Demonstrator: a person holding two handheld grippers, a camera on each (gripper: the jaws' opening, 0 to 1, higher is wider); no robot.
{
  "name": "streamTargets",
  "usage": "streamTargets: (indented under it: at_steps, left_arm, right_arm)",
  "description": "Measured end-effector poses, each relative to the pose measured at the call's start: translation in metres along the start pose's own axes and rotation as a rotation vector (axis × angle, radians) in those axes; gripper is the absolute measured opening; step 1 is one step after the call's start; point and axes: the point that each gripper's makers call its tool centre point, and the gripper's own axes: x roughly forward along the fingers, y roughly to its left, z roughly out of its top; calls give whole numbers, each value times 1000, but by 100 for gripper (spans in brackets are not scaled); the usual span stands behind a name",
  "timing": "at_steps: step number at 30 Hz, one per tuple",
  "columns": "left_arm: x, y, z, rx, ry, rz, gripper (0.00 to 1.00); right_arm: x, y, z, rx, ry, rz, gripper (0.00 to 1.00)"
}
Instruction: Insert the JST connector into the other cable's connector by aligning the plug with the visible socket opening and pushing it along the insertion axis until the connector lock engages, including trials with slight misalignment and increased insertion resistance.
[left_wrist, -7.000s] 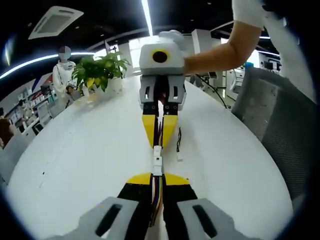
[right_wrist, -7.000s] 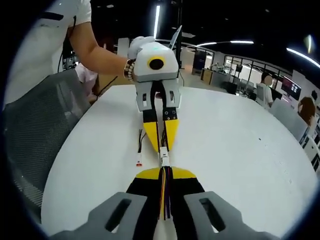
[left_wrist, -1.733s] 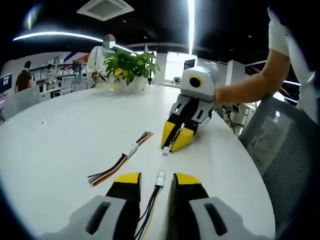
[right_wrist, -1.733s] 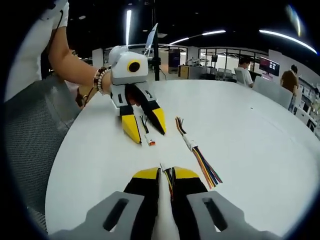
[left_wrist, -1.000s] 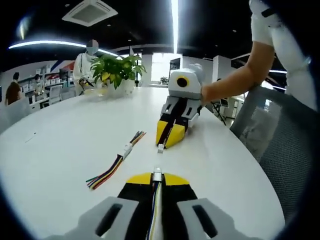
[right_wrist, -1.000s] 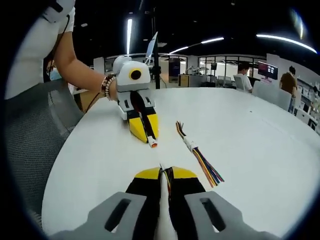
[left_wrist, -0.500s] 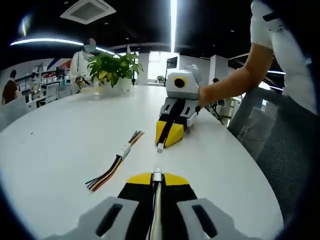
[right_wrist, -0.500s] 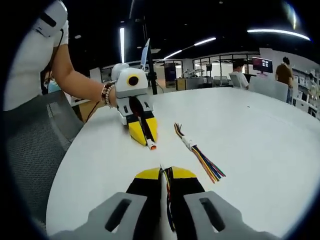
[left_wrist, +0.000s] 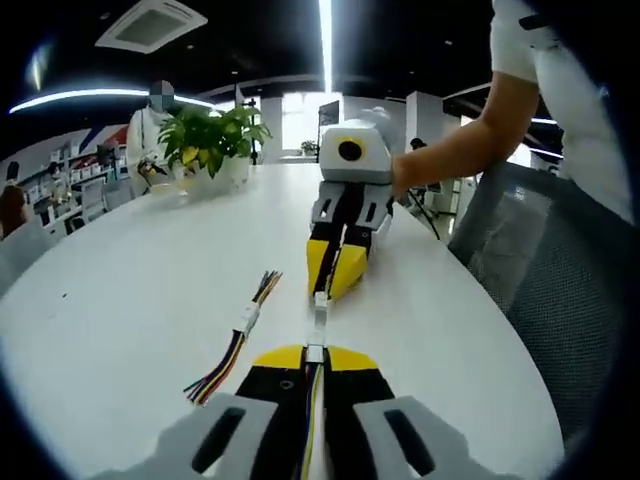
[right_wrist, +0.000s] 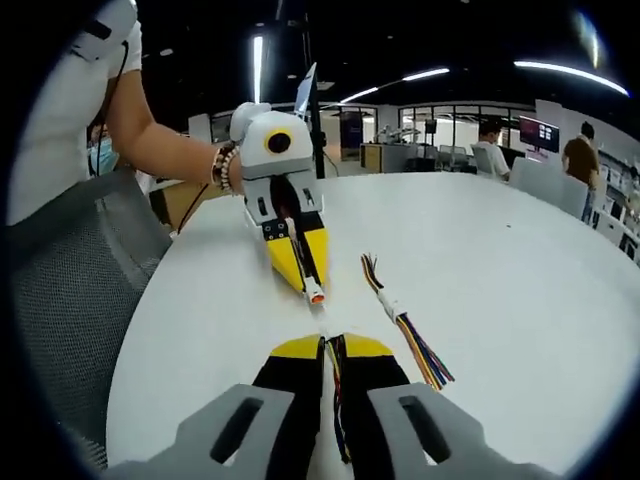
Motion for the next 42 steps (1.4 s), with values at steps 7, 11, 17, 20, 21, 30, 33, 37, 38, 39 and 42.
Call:
streamTargets:
  at_steps: [7, 11, 17, 20, 21, 30, 33, 37, 38, 39, 42]
  left_arm:
    - [-1, -1, 12, 37, -11, 6, 0]
    - [0, -2, 17, 55, -11, 5, 0]
    - [2, -5, 20, 74, -8, 1, 0]
    - [2, -6, 20, 81, -2, 0, 0]
    - [2, -6, 20, 83, -1, 2, 0]
    - [2, -4, 21, 89, 2, 12, 0]
    - [1, -3, 21, 91, 4, 19, 0]
    - [1, -3, 22, 94, 4, 17, 0]
    - [0, -3, 23, 96, 3, 18, 0]
    - [0, -3, 23, 99, 4, 16, 0]
    - [0, -4, 22, 102, 9, 15, 0]
  right_arm:
    - [0, -1, 8, -25, -2, -9, 2]
    - [0, 0, 13, -36, -9, -11, 2]
    - [0, 0, 17, -47, -12, -15, 2]
    - [0, 0, 17, -47, -11, -13, 2]
    - [0, 1, 17, -45, -10, -13, 2]
    - [-1, 1, 18, -43, -8, -18, 2]
    - [0, 1, 19, -47, -7, -19, 2]
    - [0, 0, 20, -52, -2, -22, 2]
    - [0, -1, 19, -52, 2, -24, 2]
    - [1, 0, 19, -49, 4, -22, 2]
    - [1, 0, 19, -49, 6, -20, 2]
